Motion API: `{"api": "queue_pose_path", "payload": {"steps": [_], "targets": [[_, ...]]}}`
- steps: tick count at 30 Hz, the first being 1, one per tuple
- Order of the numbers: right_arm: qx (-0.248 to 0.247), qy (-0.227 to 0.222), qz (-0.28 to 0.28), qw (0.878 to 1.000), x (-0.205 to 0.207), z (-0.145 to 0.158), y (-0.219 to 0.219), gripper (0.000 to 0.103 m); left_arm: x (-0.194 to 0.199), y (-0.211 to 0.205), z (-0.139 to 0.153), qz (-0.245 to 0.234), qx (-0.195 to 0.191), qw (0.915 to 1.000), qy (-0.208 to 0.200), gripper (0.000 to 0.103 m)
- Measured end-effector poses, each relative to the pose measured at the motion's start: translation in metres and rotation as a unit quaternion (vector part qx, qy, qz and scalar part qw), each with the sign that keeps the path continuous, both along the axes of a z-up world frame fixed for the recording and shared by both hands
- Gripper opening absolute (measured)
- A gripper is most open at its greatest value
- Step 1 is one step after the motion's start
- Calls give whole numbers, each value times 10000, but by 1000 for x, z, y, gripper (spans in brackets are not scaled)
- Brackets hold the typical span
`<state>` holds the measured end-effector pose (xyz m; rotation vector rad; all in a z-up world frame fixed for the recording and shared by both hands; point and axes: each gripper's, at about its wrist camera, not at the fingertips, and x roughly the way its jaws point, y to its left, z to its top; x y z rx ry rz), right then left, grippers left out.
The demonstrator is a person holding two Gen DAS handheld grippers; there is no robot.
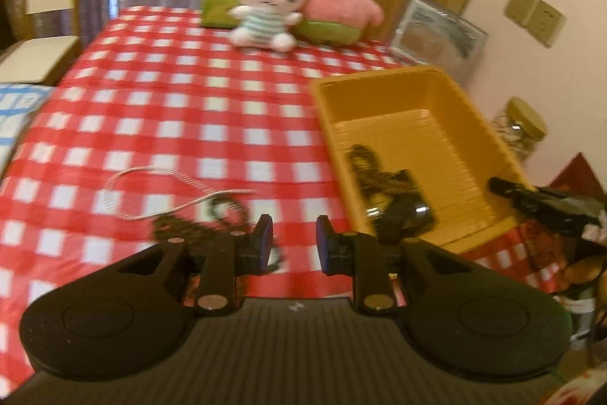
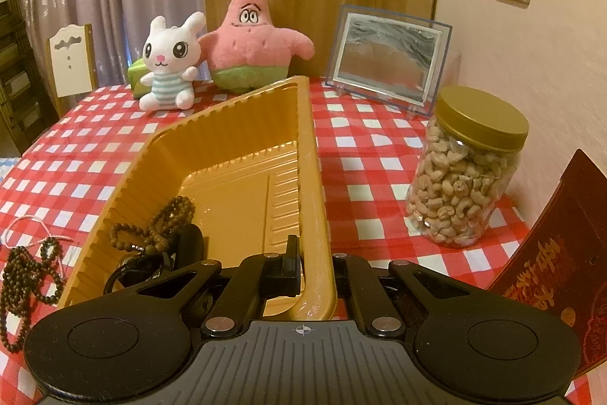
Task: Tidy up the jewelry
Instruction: 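Grasp the dark bead strand on the cloth with the left tool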
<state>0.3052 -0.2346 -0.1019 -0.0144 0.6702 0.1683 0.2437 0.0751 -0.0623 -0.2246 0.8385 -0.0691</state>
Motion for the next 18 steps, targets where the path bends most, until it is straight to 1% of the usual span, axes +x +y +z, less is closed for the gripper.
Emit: {"api": "queue_pose_path", "payload": {"steps": [5, 9, 12, 14, 18], "targets": [[-41, 30, 14, 10000, -1, -1, 0, 4, -15, 29, -13, 403, 229, 9987, 226, 21], [-87, 65, 22, 9999, -4, -2, -1, 4, -25, 45, -23, 612, 397, 9966, 377, 21], [-103, 103, 0, 9999, -5, -3, -2, 4, -30, 53, -30, 684, 475, 9956, 439, 21], [-113, 120, -13, 9999, -5, -3, -2, 4, -31, 55, -34, 650, 547, 9953, 469, 21], [-124, 115, -15, 9999, -4, -3, -2, 4, -28, 54, -42, 584, 532, 9956, 508, 21]]}}
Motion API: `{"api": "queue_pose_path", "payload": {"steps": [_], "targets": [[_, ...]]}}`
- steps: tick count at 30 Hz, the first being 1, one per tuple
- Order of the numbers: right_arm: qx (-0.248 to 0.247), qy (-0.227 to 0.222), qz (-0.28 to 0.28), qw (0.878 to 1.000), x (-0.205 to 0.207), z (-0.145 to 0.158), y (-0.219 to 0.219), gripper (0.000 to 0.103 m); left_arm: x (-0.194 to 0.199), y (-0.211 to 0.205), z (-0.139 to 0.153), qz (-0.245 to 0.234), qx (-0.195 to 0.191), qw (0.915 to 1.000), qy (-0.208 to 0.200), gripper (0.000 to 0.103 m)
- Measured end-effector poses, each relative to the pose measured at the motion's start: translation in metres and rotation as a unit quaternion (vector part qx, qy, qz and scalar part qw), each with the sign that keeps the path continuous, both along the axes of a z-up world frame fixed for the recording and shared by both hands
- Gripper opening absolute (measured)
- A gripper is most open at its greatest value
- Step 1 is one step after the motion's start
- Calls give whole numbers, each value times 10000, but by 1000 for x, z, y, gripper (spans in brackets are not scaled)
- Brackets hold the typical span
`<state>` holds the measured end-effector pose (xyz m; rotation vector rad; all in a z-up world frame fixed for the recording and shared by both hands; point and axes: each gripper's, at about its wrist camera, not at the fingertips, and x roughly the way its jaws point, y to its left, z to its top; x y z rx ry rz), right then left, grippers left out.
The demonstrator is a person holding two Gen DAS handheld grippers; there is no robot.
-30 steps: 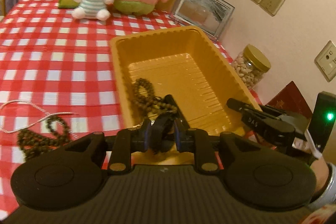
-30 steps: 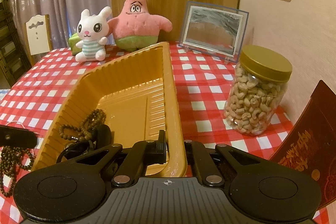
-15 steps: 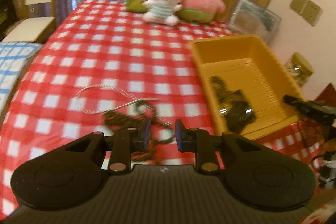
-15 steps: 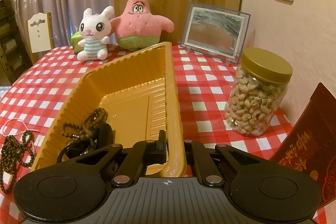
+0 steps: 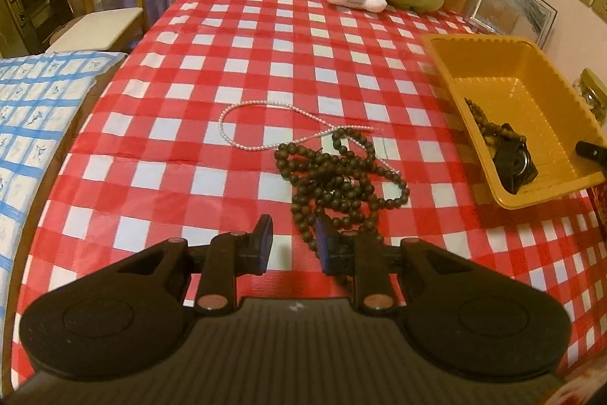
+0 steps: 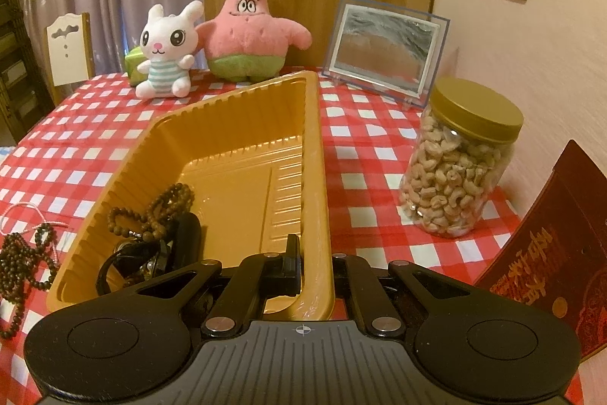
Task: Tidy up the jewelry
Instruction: 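Grasp the dark bead strand on the cloth with the left tool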
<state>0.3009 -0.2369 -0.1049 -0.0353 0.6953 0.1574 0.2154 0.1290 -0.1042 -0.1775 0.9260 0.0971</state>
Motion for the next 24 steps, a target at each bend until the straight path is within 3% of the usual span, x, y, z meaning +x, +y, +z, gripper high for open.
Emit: {"api": "queue_pose_path", "payload": {"steps": [24], "targets": [[-100, 52, -128, 9999, 1, 0, 3, 4, 50, -7, -26, -487, 266, 9985, -24, 21]]}}
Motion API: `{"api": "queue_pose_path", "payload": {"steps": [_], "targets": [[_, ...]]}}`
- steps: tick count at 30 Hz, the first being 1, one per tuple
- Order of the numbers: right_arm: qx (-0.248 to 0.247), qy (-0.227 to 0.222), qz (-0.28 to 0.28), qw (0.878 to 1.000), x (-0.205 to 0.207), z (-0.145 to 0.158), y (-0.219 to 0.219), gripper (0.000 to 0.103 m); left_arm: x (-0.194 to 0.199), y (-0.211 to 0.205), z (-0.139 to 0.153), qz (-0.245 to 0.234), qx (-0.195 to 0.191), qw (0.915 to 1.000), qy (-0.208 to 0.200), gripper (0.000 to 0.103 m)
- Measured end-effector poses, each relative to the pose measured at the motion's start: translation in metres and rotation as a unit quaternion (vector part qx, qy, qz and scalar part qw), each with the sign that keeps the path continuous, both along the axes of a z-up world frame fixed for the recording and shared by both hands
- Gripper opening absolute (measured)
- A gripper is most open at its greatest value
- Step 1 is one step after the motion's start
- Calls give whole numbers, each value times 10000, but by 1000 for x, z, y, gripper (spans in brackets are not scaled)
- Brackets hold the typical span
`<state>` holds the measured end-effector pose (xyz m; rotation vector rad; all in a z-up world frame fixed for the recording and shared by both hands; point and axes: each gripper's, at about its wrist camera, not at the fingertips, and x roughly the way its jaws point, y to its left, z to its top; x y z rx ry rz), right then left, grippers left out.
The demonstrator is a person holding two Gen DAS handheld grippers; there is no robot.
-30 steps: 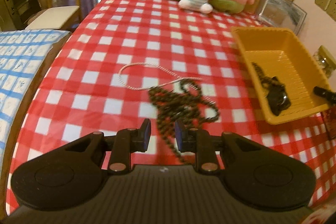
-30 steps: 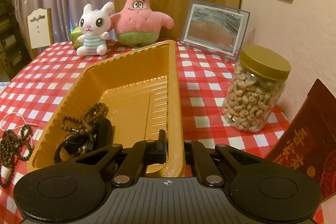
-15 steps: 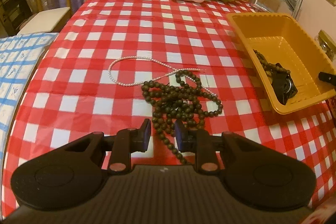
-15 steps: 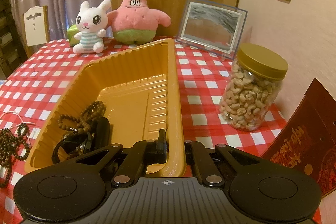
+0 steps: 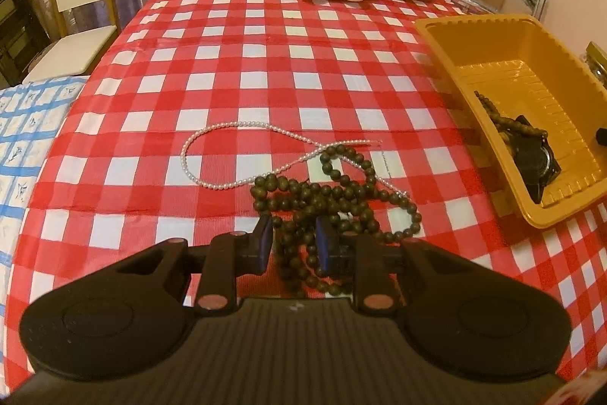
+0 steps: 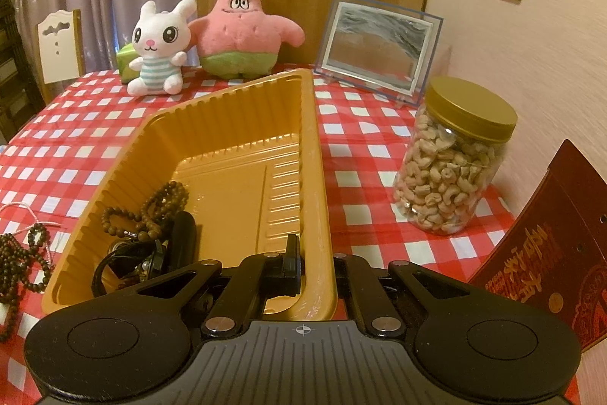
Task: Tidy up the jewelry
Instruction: 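Grasp the dark bead strand on the cloth with the left tool, then carry the bead strand into the orange tray and open the left tool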
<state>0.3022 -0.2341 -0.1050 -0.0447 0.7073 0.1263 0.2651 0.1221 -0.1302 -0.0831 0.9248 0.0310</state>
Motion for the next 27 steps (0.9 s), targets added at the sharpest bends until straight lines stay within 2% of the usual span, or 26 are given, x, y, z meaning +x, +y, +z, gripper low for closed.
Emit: {"api": "queue_pose_path", "payload": {"steps": [5, 6, 8, 10, 11, 19, 27], "targets": [[-1, -4, 4, 10000, 0, 0, -1, 4, 7, 0, -4, -144, -5, 9999, 82, 20], [0, -3, 7, 10000, 0, 0, -1, 4, 7, 0, -5, -176, -27, 9998, 86, 15], [3, -12, 15, 10000, 0, 0, -1, 4, 6, 0, -4, -180, -64, 9998, 77, 13], [8, -15, 17, 10000, -1, 0, -1, 4, 5, 1, -2, -160, -99, 9998, 44, 5], [11, -15, 19, 10000, -1, 0, -1, 4, 3, 1, 1, -132, -120, 9998, 0, 5], [39, -47, 44, 10000, -2, 1, 1, 4, -17, 9, 35, 141, -422, 9986, -291, 5], [46, -71, 64, 9999, -4, 3, 3, 4, -29, -6, 71, 110, -594, 9962, -624, 5]]}}
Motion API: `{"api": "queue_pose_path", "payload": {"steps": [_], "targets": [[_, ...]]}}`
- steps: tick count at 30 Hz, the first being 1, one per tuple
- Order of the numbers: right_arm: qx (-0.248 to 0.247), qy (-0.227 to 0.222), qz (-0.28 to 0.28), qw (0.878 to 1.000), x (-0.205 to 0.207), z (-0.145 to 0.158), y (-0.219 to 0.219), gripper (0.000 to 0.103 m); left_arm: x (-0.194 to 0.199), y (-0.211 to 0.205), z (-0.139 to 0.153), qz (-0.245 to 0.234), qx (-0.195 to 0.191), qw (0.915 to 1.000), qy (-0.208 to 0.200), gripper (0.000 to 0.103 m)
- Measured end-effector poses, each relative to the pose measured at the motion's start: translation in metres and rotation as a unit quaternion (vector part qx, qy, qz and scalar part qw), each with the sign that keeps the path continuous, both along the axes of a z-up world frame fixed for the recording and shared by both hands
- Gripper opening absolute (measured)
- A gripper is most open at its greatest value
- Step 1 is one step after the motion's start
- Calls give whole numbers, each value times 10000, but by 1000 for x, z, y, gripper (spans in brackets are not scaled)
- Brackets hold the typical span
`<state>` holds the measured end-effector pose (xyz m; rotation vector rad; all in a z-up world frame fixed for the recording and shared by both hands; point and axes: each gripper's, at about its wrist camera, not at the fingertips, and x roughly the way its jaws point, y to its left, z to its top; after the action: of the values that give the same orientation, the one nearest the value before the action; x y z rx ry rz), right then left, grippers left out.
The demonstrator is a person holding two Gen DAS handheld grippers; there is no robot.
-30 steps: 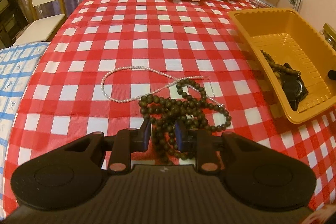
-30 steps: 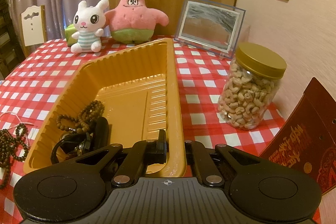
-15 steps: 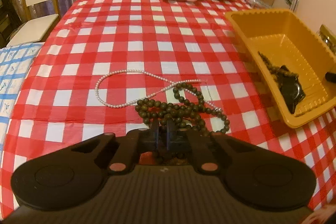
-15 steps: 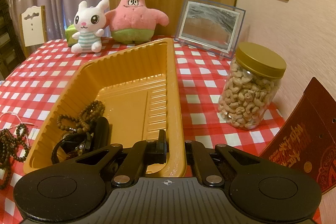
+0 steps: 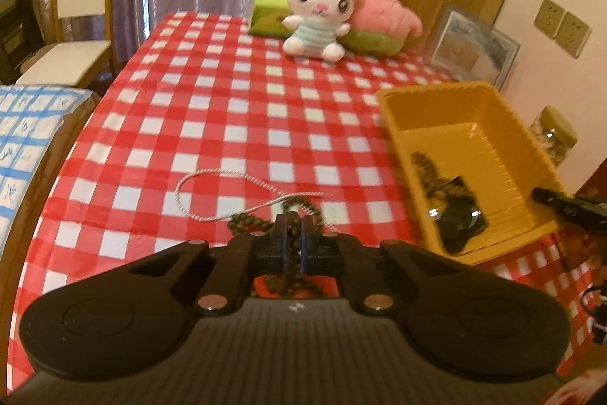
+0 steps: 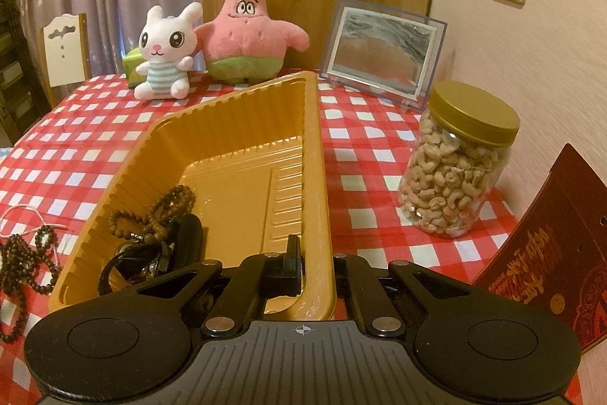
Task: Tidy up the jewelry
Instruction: 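Carry the bead strand into the orange tray and open the left tool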
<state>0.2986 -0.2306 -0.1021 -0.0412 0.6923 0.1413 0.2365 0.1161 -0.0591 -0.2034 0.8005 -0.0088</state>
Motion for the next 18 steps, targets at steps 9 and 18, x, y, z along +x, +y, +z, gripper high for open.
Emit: {"api": "queue_pose_path", "payload": {"steps": [9, 18], "targets": [[-18, -37, 16, 10000, -2, 4, 4, 4, 3, -39, 31, -330, -354, 9981, -374, 5], [-57, -40, 52, 10000, -3, 6, 8, 4, 31, -94, 38, -820, -720, 9928, -499, 5]]}}
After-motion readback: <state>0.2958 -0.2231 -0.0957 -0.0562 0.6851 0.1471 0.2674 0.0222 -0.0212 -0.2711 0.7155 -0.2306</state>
